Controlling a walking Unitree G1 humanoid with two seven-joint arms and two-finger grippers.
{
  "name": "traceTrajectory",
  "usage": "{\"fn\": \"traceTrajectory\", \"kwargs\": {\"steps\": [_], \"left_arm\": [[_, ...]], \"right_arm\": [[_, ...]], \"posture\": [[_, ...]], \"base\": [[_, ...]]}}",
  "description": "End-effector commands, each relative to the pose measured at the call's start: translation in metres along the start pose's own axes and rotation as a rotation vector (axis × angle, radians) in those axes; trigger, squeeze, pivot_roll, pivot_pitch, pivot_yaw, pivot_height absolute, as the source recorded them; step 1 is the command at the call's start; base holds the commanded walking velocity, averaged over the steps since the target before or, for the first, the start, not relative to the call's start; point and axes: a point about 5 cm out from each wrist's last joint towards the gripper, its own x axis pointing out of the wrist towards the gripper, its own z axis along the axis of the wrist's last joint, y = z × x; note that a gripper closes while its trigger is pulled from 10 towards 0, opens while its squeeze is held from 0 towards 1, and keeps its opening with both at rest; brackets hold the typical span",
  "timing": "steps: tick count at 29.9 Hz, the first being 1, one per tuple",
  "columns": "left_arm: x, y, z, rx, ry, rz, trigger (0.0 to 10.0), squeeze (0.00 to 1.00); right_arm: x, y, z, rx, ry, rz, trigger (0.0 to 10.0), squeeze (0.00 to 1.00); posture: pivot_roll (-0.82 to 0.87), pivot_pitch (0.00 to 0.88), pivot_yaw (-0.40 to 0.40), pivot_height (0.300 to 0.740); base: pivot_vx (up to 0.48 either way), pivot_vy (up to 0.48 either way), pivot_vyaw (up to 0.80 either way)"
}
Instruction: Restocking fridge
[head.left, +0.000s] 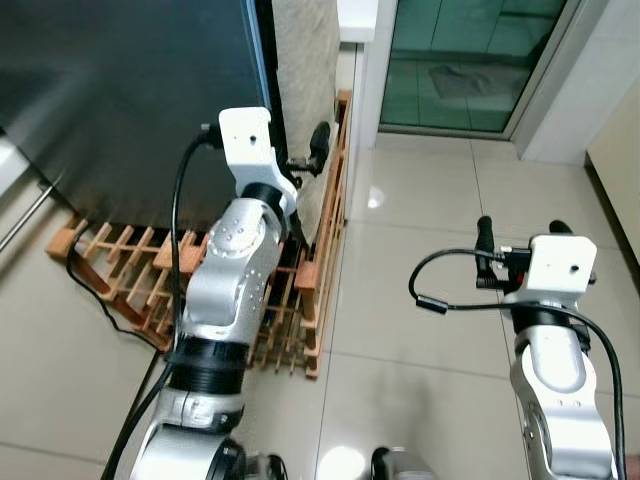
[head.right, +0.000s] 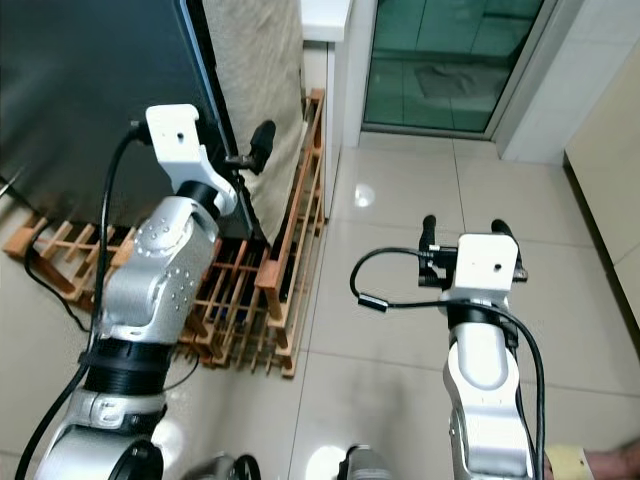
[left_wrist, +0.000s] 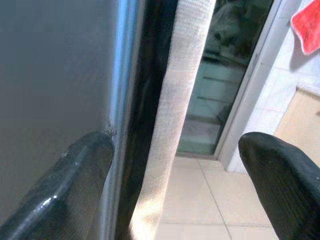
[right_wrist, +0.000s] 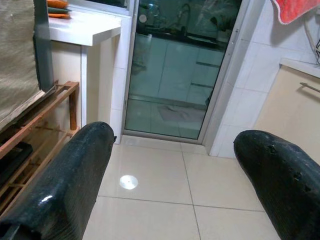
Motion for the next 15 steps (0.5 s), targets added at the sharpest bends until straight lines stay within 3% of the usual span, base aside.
{"fn": "traceTrajectory", "kwargs": {"steps": [1, 6, 15], "left_arm": [[-0.004, 0.0, -0.001, 0.004, 0.011, -0.01, 10.0, 0.0], [-0.004, -0.004, 0.001, -0.025, -0.005, -0.006, 10.0, 0.0], [0.003, -0.023, 0.009, -0.059, -0.027, -0.097, 10.0, 0.0]], "right_arm": [[0.0, -0.002, 0.005, -0.008, -0.023, -0.005, 10.0, 0.19], [0.004, 0.002, 0.007, -0.008, -0.035, 0.009, 10.0, 0.18], [0.008, 0.0, 0.008, -0.015, -0.045, 0.006, 10.0, 0.19]], "posture": [[-0.17, 0.092, 0.057, 0.732], [-0.17, 0.082, 0.048, 0.732], [-0.18, 0.06, 0.05, 0.732]], "base": [[0.0, 0.0, 0.0], [0.0, 0.0, 0.0], [0.0, 0.0, 0.0]]}}
